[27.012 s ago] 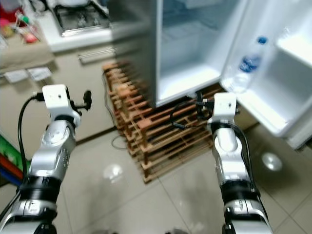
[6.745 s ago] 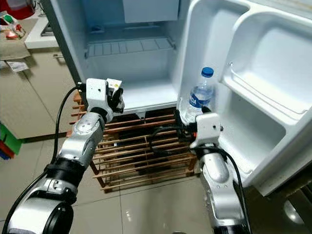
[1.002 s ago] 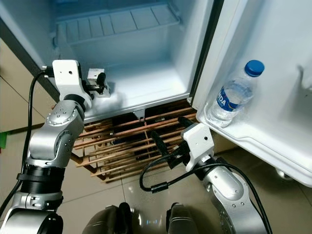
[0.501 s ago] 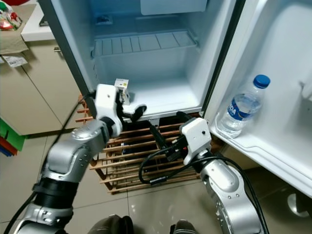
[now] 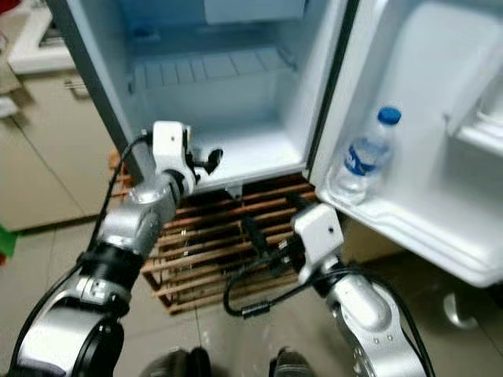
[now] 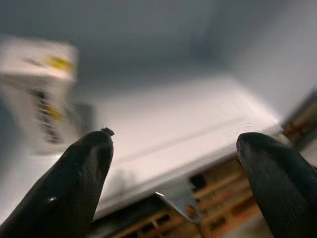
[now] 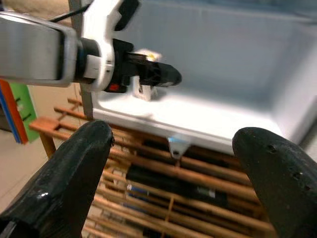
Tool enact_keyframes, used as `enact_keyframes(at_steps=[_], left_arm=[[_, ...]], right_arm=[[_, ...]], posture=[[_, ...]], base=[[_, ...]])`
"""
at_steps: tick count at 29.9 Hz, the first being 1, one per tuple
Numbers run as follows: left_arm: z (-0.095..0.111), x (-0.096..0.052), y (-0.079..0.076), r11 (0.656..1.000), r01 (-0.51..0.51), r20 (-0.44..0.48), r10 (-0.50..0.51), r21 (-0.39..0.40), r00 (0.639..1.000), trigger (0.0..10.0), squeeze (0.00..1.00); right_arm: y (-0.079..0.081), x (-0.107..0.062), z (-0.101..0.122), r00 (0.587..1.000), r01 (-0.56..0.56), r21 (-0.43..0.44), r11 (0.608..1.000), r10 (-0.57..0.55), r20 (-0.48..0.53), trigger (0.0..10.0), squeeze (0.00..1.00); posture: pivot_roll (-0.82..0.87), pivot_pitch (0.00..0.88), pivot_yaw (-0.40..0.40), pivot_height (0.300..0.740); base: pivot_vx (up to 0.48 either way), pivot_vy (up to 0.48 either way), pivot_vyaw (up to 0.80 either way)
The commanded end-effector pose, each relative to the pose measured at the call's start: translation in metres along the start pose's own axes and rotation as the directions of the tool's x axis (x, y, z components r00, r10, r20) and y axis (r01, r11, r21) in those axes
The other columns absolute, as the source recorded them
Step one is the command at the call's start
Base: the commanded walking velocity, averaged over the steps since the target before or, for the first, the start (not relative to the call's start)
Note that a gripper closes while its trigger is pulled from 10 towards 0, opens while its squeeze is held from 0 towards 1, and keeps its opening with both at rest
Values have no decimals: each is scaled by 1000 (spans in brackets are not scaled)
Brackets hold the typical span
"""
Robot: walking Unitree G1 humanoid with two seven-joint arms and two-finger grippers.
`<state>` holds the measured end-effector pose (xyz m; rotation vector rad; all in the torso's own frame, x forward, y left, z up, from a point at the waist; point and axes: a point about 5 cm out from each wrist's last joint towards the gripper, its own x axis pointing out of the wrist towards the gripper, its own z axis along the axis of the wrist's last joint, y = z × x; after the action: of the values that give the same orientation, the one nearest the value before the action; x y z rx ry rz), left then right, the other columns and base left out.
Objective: Restocking fridge
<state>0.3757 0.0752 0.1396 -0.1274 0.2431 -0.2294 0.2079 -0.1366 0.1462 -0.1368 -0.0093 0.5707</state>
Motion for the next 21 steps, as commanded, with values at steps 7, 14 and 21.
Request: enact_keyframes(at_steps=[7, 14, 21], left_arm=[[5, 11, -8, 998, -59, 28, 59, -1, 998, 10000, 0], [23, 13, 14, 986, -164, 109, 160, 31, 981, 10000, 0], [15, -9, 23, 997, -71, 212, 62, 35, 975, 10000, 0]], right_arm=[[4, -12, 8, 1000, -4, -2, 1000, 4, -13, 10000, 153], [12, -18, 15, 999, -31, 0, 1000, 31, -16, 10000, 161], [-1, -13, 20, 995, 100, 3, 995, -100, 15, 10000, 149]], posture=[[-326, 241, 39, 740], [-333, 275, 39, 740], [-305, 243, 64, 740]], base=[[0, 0, 0], [0, 0, 0], [0, 0, 0]])
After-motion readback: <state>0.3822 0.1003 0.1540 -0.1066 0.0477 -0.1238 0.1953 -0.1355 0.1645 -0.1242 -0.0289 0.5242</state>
